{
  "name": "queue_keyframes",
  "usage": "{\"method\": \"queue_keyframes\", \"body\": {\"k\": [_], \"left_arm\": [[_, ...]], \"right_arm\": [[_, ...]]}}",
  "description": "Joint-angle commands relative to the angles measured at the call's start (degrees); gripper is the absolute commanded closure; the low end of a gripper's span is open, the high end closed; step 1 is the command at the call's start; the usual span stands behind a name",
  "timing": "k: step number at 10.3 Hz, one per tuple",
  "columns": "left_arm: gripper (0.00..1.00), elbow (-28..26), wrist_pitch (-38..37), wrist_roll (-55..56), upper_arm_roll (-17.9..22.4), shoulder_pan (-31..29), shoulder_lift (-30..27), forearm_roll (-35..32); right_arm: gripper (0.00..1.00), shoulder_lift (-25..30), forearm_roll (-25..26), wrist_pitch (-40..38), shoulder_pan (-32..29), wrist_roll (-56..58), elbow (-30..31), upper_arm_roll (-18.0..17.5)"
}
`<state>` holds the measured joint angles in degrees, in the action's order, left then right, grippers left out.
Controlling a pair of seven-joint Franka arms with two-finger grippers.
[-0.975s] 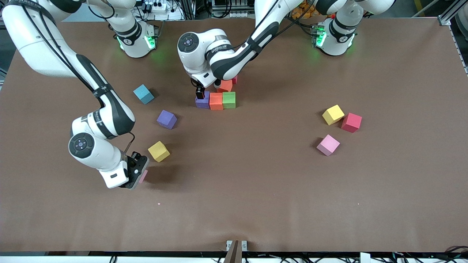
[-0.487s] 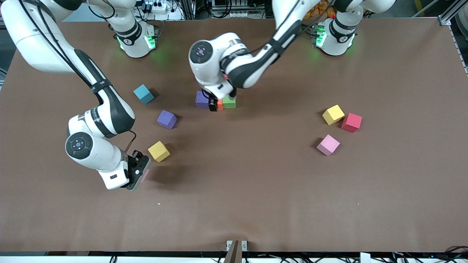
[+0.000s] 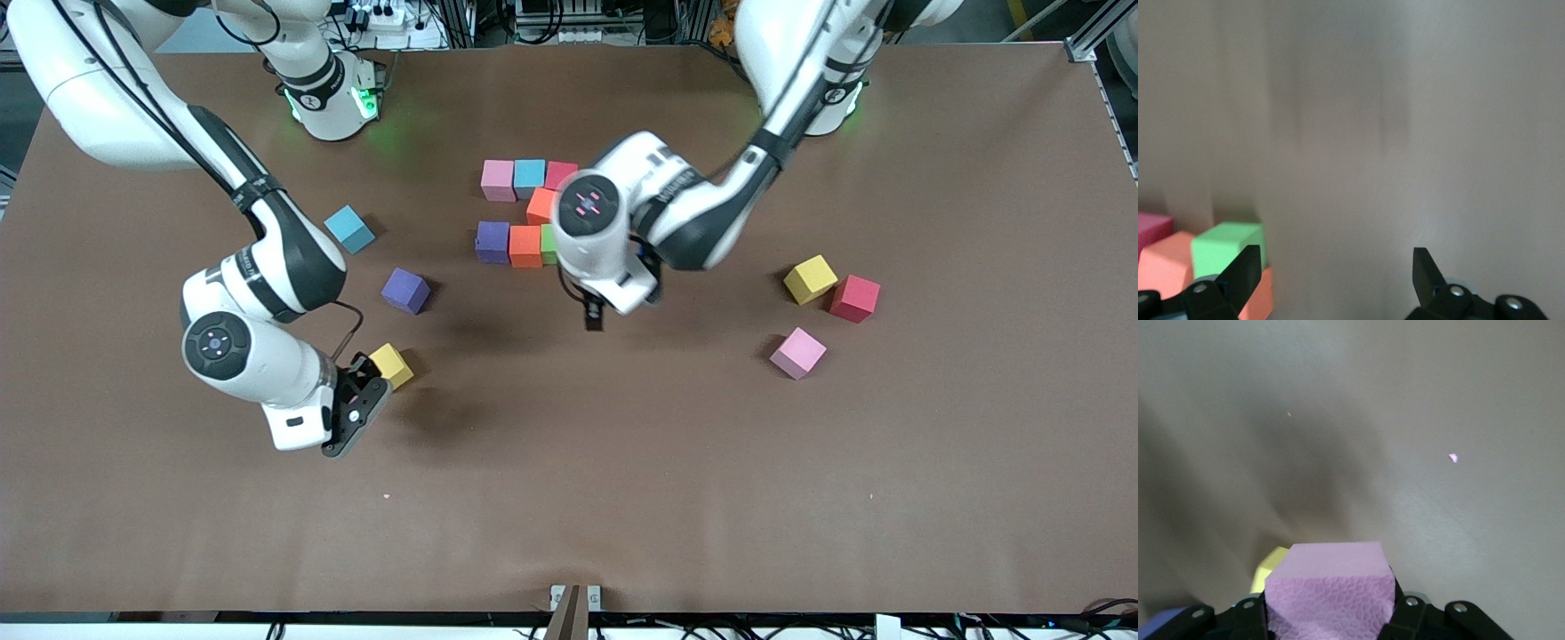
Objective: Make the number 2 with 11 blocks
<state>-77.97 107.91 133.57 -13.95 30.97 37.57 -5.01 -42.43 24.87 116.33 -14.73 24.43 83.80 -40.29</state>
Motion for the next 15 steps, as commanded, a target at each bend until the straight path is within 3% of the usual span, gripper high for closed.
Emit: {"method": "queue_keyframes", "body": {"k": [1, 6, 8, 11, 15], "left_arm": [[0.00, -7.2, 0.3, -6.3, -0.4, -4.8, -4.3, 0.1], [0.00, -23.3, 10.6, -22.3, -0.5, -14.0, -9.6, -4.0], [0.00, -25.1, 10.9, -32.1, -0.6, -17.2, -10.1, -4.7], [0.00, -25.2, 11.0, -45.4, -0.6, -22.9, -10.7, -4.7], [0.00, -29.2, 19.8, -60.9, -0.6, -28.9, -10.3, -5.4]], "right_arm": [[0.67, 0.2, 0.3, -2.3, -0.5, -9.3, 0.5, -3.6], [0.67, 0.3, 1.2, 2.1, 2.6, -29.2, 6.2, -6.5], [0.67, 0.3, 1.6, 2.3, 3.4, -37.8, 8.0, -8.7], [0.67, 0.6, 7.6, 4.5, 5.3, -51.5, 12.9, -11.6], [0.67, 2.1, 7.8, 25.9, -3.0, -56.6, 29.6, -12.0]]}}
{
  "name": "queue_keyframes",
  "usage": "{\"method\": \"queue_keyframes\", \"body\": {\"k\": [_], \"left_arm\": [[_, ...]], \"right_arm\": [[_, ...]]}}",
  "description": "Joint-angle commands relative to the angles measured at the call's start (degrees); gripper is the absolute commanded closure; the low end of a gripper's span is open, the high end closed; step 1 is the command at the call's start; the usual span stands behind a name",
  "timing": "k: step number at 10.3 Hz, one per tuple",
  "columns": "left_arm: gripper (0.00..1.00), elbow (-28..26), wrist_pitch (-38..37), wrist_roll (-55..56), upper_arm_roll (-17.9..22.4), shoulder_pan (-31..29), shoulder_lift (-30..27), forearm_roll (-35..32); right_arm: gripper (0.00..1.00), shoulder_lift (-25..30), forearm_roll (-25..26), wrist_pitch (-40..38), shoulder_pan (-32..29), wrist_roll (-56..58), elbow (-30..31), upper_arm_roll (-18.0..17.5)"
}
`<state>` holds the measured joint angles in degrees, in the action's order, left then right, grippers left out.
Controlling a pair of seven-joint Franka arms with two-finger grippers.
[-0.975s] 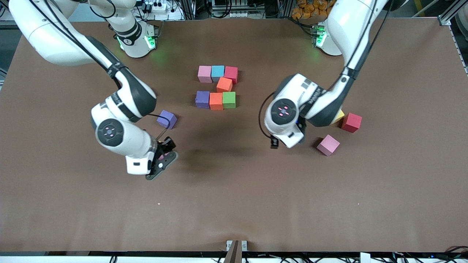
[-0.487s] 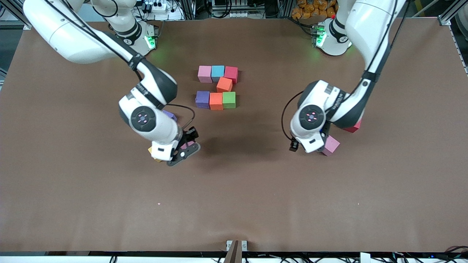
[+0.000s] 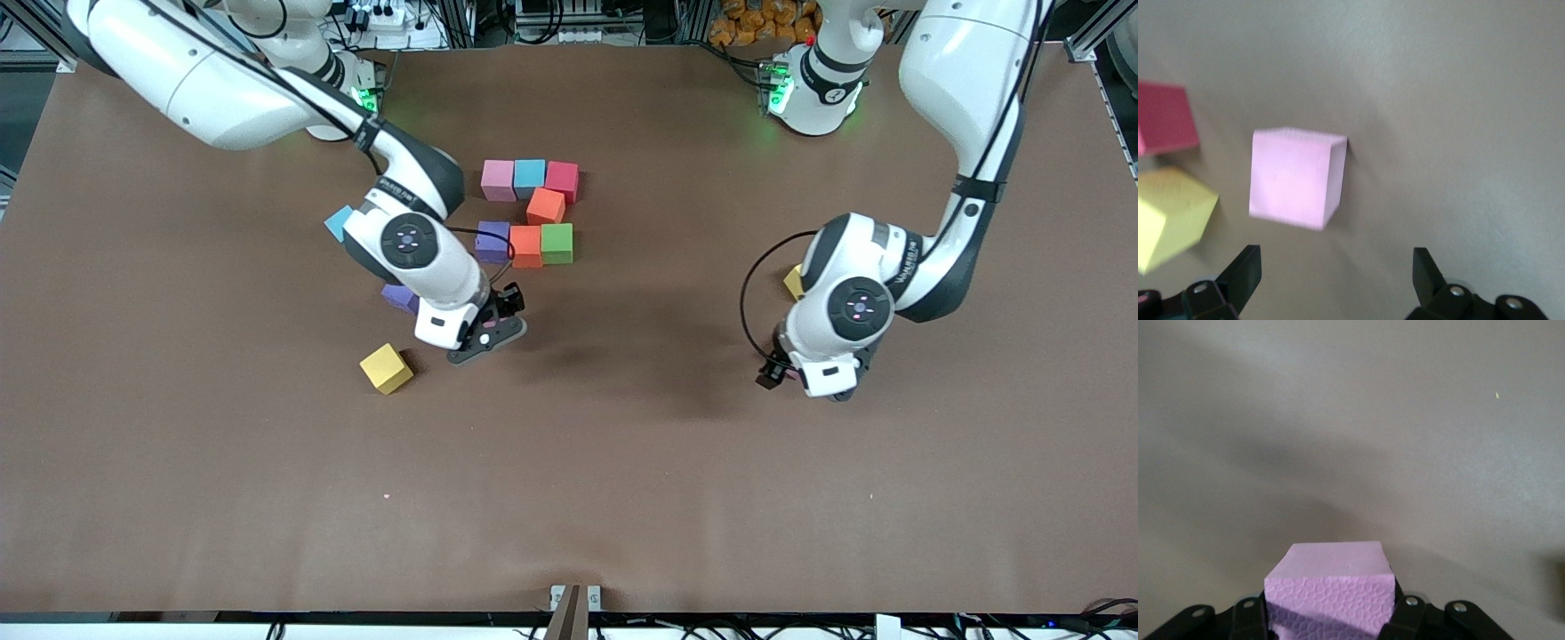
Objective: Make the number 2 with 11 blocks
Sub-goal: 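Lower the pink cube beside purple while the left gripper grasps pink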
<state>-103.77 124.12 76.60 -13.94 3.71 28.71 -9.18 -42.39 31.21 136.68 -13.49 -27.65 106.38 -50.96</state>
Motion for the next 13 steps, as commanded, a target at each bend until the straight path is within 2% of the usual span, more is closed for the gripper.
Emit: {"method": "queue_keyframes", "body": {"k": [1, 4, 6, 7, 8, 10, 13], "left_arm": [[0.00, -3.4, 5.9, -4.1, -0.6, -2.0, -0.9, -1.3], [0.00, -7.0, 9.9, -4.0, -0.3, -2.0, -0.4, -1.5], [0.00, -9.2, 10.8, -4.2, -0.5, -3.0, -0.5, -6.2], [0.00, -9.3, 10.8, -4.3, -0.6, -4.1, -0.4, -7.3], [0.00, -9.3, 10.8, -4.7, -0.6, -4.1, -0.4, -7.5], [0.00, -9.2, 10.8, -4.8, -0.6, -4.3, -0.5, -7.5], [0.00, -9.0, 10.4, -4.9, -0.5, -4.1, -0.7, -7.6]], "right_arm": [[0.67, 3.1, 1.5, 5.3, -3.7, -9.2, 7.6, -1.4], [0.67, 7.5, 1.6, 2.8, -0.2, -25.8, 8.6, -1.3], [0.67, 10.6, 3.1, 1.1, -0.9, -27.1, 10.6, -1.2], [0.68, 11.7, 6.2, -2.3, -0.8, -27.9, 10.5, -1.2], [0.68, 12.1, 8.7, -3.3, -1.3, -30.5, 10.5, -1.2], [0.68, 11.1, 10.4, -2.8, -0.2, -35.3, 10.6, -1.1], [0.69, 9.3, 10.4, -1.4, -1.5, -37.7, 12.8, -1.1]]}}
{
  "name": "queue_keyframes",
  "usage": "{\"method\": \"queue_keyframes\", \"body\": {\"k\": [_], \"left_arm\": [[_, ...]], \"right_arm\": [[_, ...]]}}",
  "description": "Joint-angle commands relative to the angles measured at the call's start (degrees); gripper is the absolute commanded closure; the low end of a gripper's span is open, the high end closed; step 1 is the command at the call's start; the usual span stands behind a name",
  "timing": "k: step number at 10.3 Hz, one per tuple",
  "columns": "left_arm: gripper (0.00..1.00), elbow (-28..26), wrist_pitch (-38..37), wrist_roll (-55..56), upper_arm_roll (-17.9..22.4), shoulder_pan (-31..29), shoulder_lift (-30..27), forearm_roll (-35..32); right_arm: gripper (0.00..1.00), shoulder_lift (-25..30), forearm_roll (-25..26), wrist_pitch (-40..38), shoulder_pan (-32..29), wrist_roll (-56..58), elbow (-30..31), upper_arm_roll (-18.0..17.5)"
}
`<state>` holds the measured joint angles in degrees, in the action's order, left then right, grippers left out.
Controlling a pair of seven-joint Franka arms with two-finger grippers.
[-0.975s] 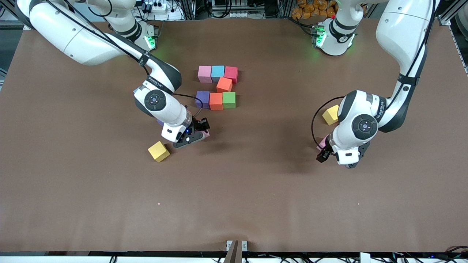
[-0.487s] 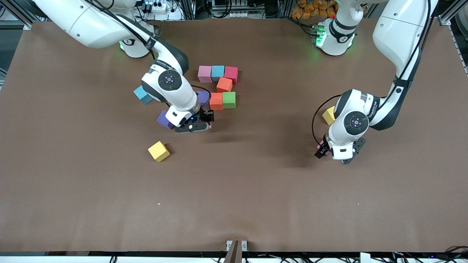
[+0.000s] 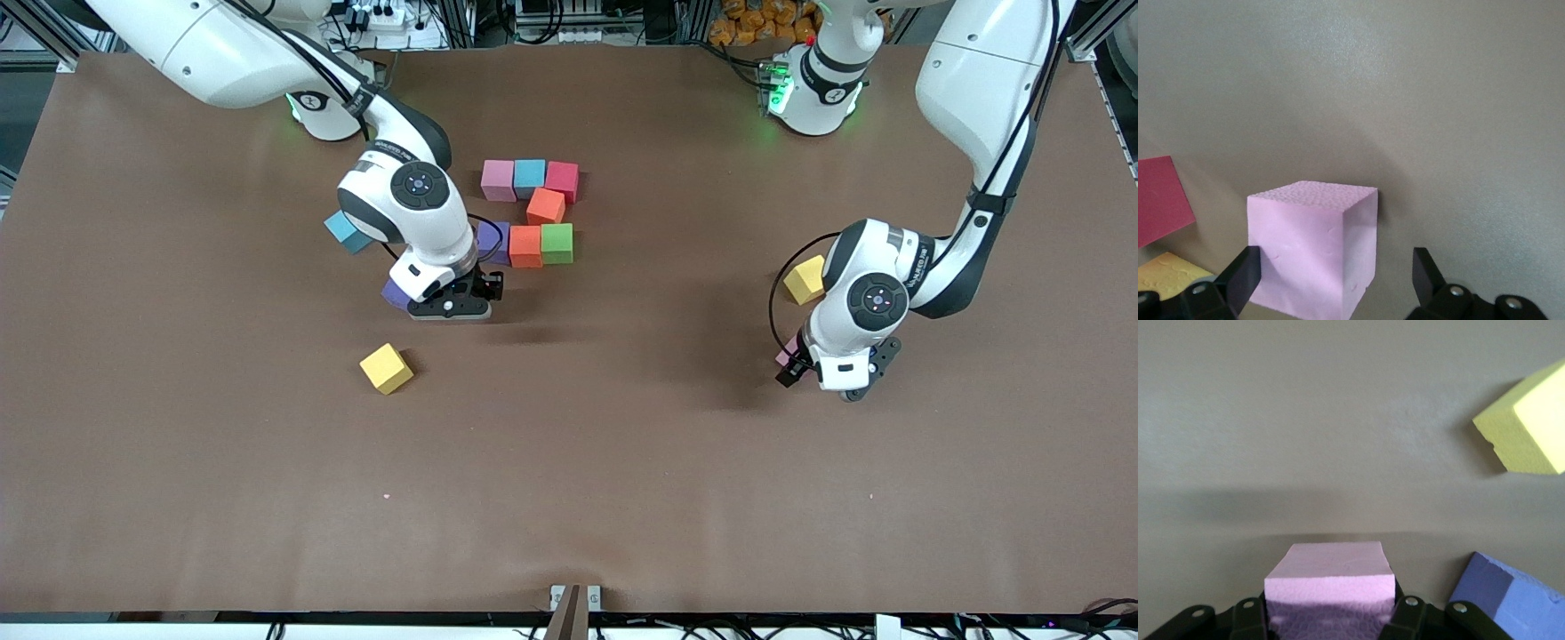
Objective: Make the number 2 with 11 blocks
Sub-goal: 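Lower the pink cube beside purple while the left gripper grasps pink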
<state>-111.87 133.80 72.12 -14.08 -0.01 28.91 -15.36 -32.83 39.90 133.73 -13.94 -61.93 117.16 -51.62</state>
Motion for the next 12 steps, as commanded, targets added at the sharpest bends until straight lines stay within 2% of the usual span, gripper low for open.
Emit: {"method": "queue_keyframes", "body": {"k": [1, 7, 10, 12], "left_arm": [[0.00, -0.8, 0.7, -0.5, -0.4, -0.3, -0.9, -2.0], [0.00, -0.8, 0.7, -4.9, -0.4, -0.7, 0.1, -3.8], [0.00, -0.6, 5.3, -6.1, -0.3, -1.1, 2.6, -3.9], [0.00, -0.5, 5.8, -7.6, -0.4, -1.9, 2.8, -3.9]], "right_arm": [[0.69, -1.5, 1.8, 3.1, -1.0, -4.7, 2.2, -0.3], [0.69, -2.9, 1.8, 3.4, 1.5, -5.4, 3.4, -0.2], [0.69, -4.0, 1.8, 3.5, 1.8, -5.4, 3.7, -0.2], [0.69, -4.1, 1.8, 3.5, 1.7, -5.5, 4.1, -0.1]]}}
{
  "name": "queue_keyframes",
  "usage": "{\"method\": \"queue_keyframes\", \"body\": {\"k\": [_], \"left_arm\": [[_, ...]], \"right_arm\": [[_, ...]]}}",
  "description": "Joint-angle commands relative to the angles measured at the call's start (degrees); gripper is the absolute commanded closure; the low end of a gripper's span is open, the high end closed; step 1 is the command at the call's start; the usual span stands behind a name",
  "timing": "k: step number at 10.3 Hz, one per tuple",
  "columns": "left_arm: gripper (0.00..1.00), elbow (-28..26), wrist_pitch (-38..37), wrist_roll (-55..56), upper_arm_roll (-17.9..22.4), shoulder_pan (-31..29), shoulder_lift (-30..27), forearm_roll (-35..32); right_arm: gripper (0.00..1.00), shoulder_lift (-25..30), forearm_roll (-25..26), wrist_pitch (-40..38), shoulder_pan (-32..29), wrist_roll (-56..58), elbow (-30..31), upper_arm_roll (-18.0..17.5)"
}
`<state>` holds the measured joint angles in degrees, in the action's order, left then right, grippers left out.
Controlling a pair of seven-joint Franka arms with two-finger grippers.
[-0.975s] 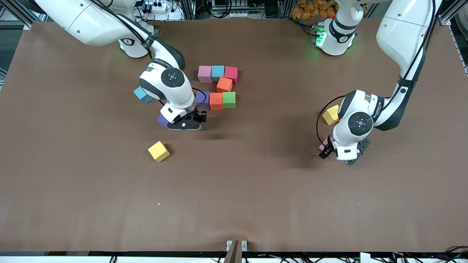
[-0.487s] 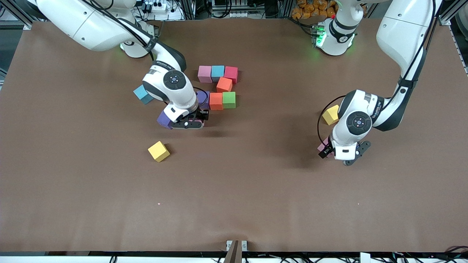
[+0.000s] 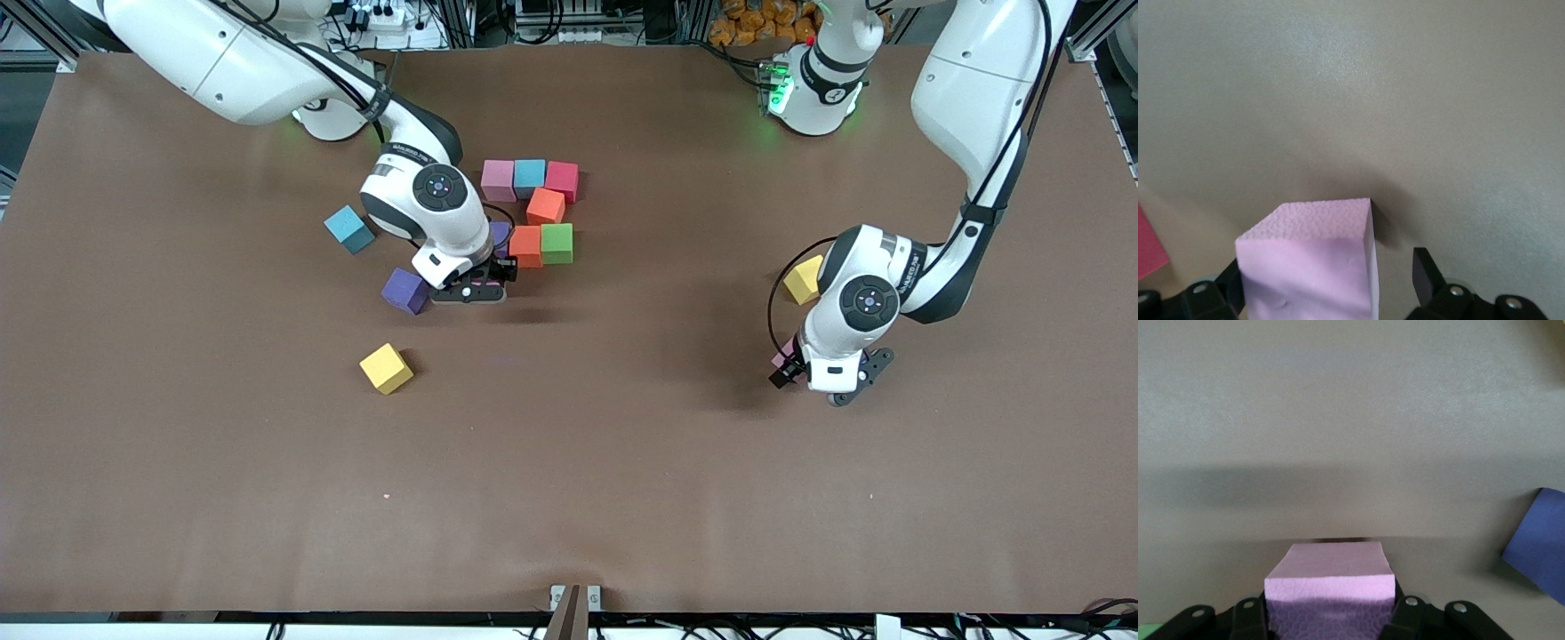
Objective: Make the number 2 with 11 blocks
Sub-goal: 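Lower the pink cube beside purple while the left gripper grasps pink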
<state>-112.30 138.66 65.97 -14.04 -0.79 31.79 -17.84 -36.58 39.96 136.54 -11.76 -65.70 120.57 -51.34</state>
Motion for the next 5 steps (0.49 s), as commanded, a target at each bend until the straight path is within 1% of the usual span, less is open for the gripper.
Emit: {"method": "queue_keyframes", "body": {"k": [1, 2, 3, 4, 5], "left_arm": [[0.00, 0.0, 1.0, -1.6, -0.5, -1.1, -0.1, -1.4], [0.00, 0.0, 0.9, -2.4, -0.5, -1.1, -0.1, -1.4], [0.35, 0.0, 0.9, -3.4, -0.5, -1.6, -0.1, -1.3], [0.55, -0.2, 0.9, -3.5, -0.6, -2.0, -0.3, -1.4], [0.57, -0.3, 0.5, -3.5, -0.7, -2.0, -0.8, -1.3]], "right_arm": [[0.69, -0.3, 1.8, 0.7, -0.6, -1.7, 0.8, -0.3], [0.69, -0.3, 1.8, 0.8, -0.5, -1.8, 0.8, -0.3], [0.69, -0.3, 1.9, 0.8, 0.1, -2.6, 0.8, -0.3], [0.69, -0.4, 1.9, 0.9, 0.9, -3.3, 0.8, -0.2], [0.69, -0.4, 1.9, 0.9, 1.3, -3.7, 0.8, 0.2]]}}
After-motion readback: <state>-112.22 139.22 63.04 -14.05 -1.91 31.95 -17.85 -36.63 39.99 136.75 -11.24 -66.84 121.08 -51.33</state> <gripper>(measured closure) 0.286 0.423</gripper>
